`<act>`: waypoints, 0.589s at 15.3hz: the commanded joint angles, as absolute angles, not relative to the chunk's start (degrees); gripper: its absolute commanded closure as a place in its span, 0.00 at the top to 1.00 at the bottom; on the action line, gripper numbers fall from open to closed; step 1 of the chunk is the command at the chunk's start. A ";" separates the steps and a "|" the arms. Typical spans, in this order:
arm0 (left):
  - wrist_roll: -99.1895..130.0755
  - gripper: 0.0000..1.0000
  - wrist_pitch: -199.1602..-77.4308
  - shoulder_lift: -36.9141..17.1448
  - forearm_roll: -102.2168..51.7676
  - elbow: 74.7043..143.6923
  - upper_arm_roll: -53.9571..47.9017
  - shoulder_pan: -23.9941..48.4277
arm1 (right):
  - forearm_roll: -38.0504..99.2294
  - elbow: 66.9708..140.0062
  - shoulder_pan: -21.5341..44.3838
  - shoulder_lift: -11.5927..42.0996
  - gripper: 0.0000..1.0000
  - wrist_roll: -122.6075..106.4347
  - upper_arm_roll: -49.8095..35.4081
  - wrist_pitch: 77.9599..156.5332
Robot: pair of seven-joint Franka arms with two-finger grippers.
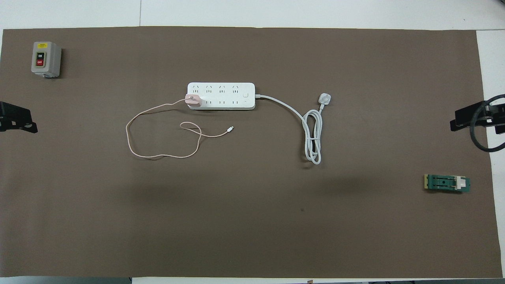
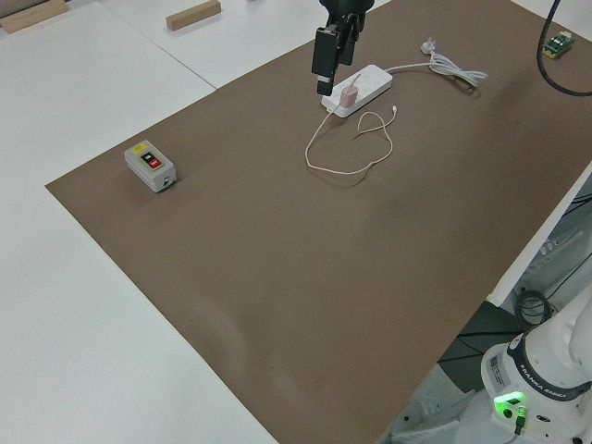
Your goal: Plug charger into power strip
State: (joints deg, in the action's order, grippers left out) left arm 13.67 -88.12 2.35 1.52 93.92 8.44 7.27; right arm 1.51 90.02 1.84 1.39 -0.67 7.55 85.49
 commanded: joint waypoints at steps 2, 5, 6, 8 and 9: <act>12.83 1.00 -90.34 3.61 0.97 95.71 6.86 9.66 | 1.05 91.41 1.58 0.09 1.00 -0.09 7.21 85.17; 13.18 1.00 -91.94 3.60 0.97 95.80 6.77 12.12 | 1.05 91.41 1.67 0.09 1.00 -0.09 7.21 85.17; 13.44 1.00 -92.02 3.60 0.97 95.89 6.68 12.22 | 1.05 91.41 1.58 0.09 1.00 -0.09 7.21 85.25; 12.48 1.00 -92.72 3.52 0.97 95.80 6.68 12.92 | 1.05 91.41 1.58 0.09 1.00 -0.09 7.21 85.17; 10.65 1.00 -92.72 3.52 0.97 95.80 6.59 12.92 | 1.05 91.41 1.58 0.09 1.00 -0.09 7.21 85.25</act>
